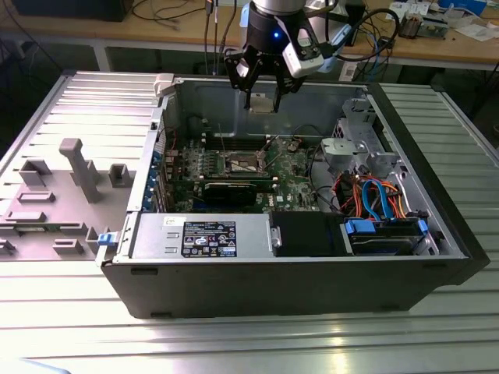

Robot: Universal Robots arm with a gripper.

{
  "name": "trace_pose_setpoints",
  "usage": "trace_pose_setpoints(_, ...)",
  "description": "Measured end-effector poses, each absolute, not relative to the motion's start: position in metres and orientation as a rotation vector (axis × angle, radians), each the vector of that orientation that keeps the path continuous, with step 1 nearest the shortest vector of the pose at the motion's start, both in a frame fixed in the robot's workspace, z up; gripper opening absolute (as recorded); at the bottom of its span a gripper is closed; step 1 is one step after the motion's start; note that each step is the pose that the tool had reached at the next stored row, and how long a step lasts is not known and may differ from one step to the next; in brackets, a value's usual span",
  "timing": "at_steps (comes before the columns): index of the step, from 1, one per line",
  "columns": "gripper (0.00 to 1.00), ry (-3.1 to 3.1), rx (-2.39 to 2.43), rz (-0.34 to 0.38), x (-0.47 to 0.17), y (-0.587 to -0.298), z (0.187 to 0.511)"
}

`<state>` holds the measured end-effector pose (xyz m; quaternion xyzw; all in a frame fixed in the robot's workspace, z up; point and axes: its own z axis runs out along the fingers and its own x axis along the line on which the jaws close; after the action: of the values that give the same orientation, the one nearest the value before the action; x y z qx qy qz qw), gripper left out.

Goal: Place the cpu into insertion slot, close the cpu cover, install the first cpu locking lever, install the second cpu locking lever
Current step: 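Place the cpu into insertion slot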

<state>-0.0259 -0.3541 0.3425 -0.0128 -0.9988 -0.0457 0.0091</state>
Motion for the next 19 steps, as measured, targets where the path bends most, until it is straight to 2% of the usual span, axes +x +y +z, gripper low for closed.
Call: trace_pose_setpoints(19, 0.55, -3.12, -0.04, -0.143, -0.0259, -0.3541, 0.3357)
